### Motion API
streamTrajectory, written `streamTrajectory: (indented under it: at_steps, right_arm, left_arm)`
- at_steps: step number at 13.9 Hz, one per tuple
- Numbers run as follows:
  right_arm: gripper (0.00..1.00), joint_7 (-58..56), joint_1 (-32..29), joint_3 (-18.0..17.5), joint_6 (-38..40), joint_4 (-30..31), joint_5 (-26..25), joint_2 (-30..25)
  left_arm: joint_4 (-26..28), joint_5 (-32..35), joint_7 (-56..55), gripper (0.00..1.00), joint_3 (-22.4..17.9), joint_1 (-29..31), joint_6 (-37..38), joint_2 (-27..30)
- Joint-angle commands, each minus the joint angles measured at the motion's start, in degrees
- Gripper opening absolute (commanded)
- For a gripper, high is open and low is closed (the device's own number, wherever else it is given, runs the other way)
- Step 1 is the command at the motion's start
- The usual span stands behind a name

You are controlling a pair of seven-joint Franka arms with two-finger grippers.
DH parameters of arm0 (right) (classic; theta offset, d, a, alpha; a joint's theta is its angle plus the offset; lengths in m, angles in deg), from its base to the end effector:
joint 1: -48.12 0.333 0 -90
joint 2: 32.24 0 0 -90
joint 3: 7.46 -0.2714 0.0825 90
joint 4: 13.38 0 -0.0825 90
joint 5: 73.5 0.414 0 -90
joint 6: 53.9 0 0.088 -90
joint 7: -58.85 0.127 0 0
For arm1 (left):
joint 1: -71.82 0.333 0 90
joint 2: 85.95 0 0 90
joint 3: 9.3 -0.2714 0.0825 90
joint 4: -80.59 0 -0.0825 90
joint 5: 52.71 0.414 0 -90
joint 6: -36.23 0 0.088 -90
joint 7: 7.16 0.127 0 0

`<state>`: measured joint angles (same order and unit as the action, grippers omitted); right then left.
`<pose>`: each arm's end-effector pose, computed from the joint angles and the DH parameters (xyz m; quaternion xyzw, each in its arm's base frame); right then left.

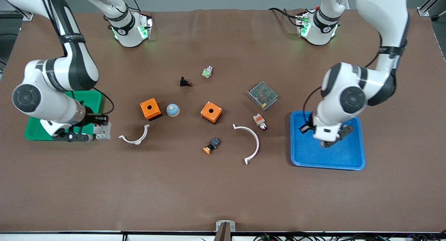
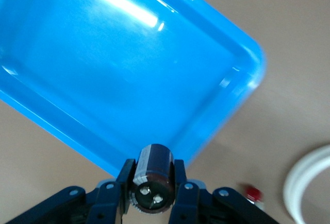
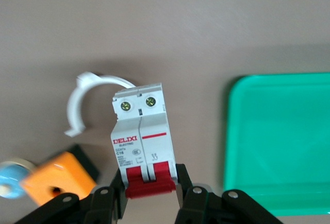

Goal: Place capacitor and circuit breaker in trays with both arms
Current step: 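Lower the capacitor into the blue tray while the right gripper places breaker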

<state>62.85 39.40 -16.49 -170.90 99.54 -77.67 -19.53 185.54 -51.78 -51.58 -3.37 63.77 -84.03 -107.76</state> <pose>0.5930 -0.0021 0.2683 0.9971 -0.0139 -0.0730 0.0165 0.6135 -0.1506 0.2377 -0.9638 -0.2603 0.0547 0.0161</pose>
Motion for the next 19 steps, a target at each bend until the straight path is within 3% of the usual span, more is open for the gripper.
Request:
streamTrajectory:
  at_steps: [1, 4, 8, 9, 10, 11, 12, 13, 14, 17, 19]
  right_arm:
    - [0.02, -13.0, -10.2, -1.1, -8.3, 9.7, -0.9, -2.7]
    - [0.02, -22.7, -17.7, -1.1, -15.6, 14.2, -0.9, -1.3]
    - [0.03, -30.2, -22.6, -1.1, -19.1, 14.2, -0.9, 4.0]
    - [0.06, -30.6, -22.7, -1.1, -19.8, 14.0, -0.9, 5.2]
    - [0.24, -30.5, -22.6, -1.1, -18.9, 13.5, -0.9, 5.1]
    - [0.64, -30.3, -22.4, -1.2, -17.6, 12.4, -0.9, 4.8]
    - [0.81, -30.2, -22.2, -1.3, -14.3, 9.7, -0.9, 4.7]
    - [0.99, -30.3, -21.8, -1.4, -10.5, 6.0, -0.8, 4.9]
    - [1.0, -30.7, -21.3, -1.5, -7.4, 2.7, -0.8, 4.9]
    - [1.0, -33.1, -19.7, -2.0, 2.8, -5.9, -0.2, 4.1]
    - [1.0, -32.5, -18.9, -4.6, 8.6, -10.2, 0.6, 2.2]
  left_arm:
    - [2.1, 2.2, 5.3, 0.0, 0.8, 3.6, -1.6, -0.9]
    - [3.7, 2.7, 6.7, 0.0, 0.8, 5.1, -6.1, -3.9]
    - [3.8, 4.0, 9.7, 0.01, 0.8, 7.2, -11.2, -7.7]
    - [3.4, 4.6, 10.1, 0.02, 0.8, 8.1, -12.0, -8.8]
    - [3.2, 4.6, 10.3, 0.06, 0.9, 8.7, -12.6, -9.2]
    - [3.1, 4.6, 10.8, 0.14, 0.8, 8.7, -12.8, -9.8]
    - [2.8, 4.6, 11.0, 0.29, 0.8, 8.7, -12.8, -10.1]
    - [2.6, 4.6, 11.3, 0.65, 0.8, 8.7, -12.8, -10.3]
    - [2.4, 4.6, 11.5, 1.0, 0.8, 8.8, -12.7, -10.1]
    - [1.3, 4.6, 13.4, 1.0, 0.8, 8.8, -11.8, -4.8]
    - [-1.8, 4.6, 15.6, 1.0, 0.8, 9.1, -7.4, 0.1]
